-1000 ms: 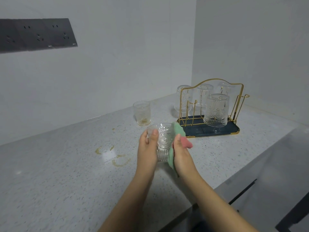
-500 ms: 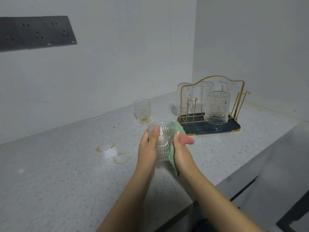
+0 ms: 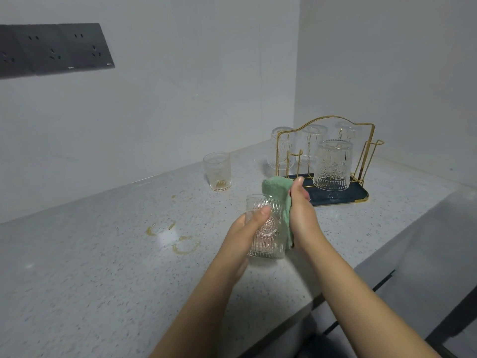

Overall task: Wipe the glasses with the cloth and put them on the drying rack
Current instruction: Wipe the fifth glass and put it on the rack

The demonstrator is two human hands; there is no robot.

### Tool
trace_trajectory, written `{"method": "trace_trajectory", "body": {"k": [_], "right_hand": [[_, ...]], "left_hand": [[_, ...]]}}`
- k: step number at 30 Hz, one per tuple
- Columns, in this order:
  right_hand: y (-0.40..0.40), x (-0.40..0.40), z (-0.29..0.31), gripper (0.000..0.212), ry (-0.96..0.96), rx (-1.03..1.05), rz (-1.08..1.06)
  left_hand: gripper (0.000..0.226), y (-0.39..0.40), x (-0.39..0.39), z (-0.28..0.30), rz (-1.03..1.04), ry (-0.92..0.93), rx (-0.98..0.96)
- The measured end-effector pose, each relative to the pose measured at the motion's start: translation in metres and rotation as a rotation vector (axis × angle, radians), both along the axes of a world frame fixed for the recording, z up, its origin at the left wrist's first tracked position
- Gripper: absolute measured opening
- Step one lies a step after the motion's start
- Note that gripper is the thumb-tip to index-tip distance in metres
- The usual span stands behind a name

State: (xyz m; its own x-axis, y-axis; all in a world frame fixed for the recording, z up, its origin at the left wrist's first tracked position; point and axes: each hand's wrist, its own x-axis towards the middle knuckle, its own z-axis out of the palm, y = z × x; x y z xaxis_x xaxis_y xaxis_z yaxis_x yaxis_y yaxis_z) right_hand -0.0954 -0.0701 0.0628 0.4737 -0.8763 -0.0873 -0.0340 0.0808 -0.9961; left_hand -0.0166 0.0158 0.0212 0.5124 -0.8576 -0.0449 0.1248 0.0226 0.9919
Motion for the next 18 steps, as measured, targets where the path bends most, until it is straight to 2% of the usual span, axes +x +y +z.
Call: {"method": "trace_trajectory", "body": {"k": [7,9,11,13,16,18], "right_hand": [[-0.010,-0.007,0.031,0.066,0.075,-0.186,-0.004],[-0.010,-0.004,0.030,0.066,0.056,-0.187,0.018],[-0.009,-0.004,0.024,0.065,0.137,-0.270,0.081],[-0.012,-0.007,0.018,0.065,0.237,-0.334,0.149],[-0.014,-0.022,0.015,0.050,0.258,-0.416,0.382],[-0.015,-0.030,0.013,0.054,0.300,-0.477,0.537]], "left_hand": [[0.039,0.005,0.003,-0.004,-0.140,-0.117,0.041],[0.034,0.005,0.002,-0.004,-0.154,-0.125,0.036],[0.030,0.006,0.002,-0.005,-0.162,-0.122,0.036],[0.033,0.007,0.005,-0.006,-0.149,-0.100,0.044],[0.060,0.007,0.011,-0.006,-0.125,-0.048,0.045],[0.063,0.007,0.016,-0.005,-0.137,-0.001,0.042]]}}
